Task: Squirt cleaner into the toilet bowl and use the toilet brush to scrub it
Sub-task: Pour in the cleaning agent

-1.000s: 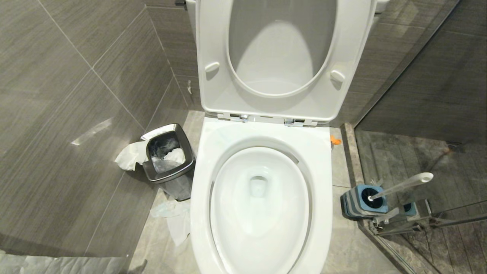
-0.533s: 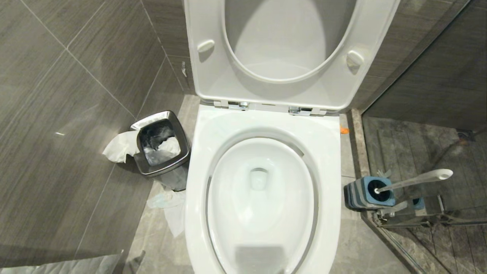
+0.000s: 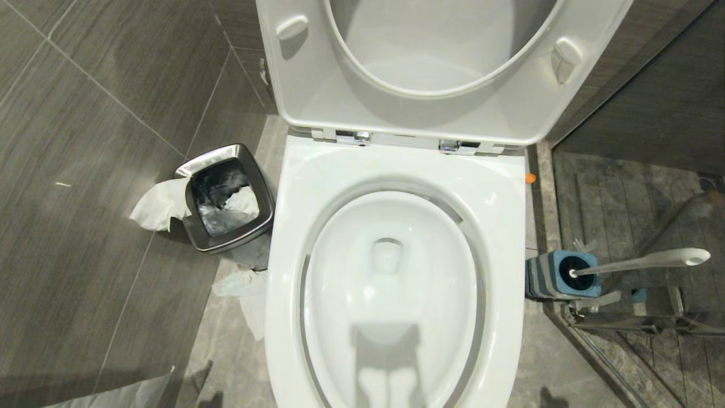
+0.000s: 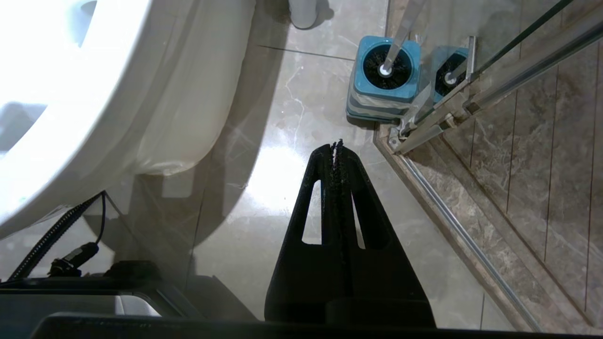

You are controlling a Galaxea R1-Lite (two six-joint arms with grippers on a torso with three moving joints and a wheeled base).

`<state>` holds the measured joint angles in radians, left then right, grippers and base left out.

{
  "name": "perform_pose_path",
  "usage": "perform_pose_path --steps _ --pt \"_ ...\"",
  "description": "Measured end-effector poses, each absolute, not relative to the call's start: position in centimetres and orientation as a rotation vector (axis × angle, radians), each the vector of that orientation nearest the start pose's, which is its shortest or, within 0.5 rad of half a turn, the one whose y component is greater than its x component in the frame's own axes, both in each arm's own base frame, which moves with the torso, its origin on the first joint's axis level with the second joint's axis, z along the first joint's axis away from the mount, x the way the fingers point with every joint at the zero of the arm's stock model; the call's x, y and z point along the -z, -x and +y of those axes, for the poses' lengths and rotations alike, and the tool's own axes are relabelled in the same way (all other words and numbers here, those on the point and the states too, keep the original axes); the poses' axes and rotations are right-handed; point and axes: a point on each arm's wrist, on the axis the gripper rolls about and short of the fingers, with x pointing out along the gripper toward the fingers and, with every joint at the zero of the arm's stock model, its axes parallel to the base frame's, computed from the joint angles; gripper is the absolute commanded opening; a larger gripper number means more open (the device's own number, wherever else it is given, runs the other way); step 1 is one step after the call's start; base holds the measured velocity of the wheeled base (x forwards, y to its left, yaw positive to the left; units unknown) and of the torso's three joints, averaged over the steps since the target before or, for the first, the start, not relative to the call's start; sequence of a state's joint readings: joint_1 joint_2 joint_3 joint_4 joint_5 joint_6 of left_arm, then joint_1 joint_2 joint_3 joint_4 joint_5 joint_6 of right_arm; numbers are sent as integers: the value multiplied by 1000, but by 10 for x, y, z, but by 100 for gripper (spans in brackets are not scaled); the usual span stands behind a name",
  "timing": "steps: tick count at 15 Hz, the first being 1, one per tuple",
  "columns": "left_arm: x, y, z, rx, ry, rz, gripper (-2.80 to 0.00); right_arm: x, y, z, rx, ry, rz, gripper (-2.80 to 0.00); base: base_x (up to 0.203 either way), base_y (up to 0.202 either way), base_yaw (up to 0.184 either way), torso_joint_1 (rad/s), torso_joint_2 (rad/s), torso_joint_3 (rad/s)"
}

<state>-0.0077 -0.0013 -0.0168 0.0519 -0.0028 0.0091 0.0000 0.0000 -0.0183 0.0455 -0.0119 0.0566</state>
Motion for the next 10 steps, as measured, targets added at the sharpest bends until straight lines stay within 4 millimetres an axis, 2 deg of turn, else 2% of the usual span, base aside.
perform_pose_path --steps 4,10 --pt "-75 24 0 11 -10 33 -280 -76 24 0 13 -56 27 -280 0 0 0 1 2 -16" --pt "-75 24 0 11 -9 34 -280 -76 24 0 13 -56 27 -280 0 0 0 2 1 -163"
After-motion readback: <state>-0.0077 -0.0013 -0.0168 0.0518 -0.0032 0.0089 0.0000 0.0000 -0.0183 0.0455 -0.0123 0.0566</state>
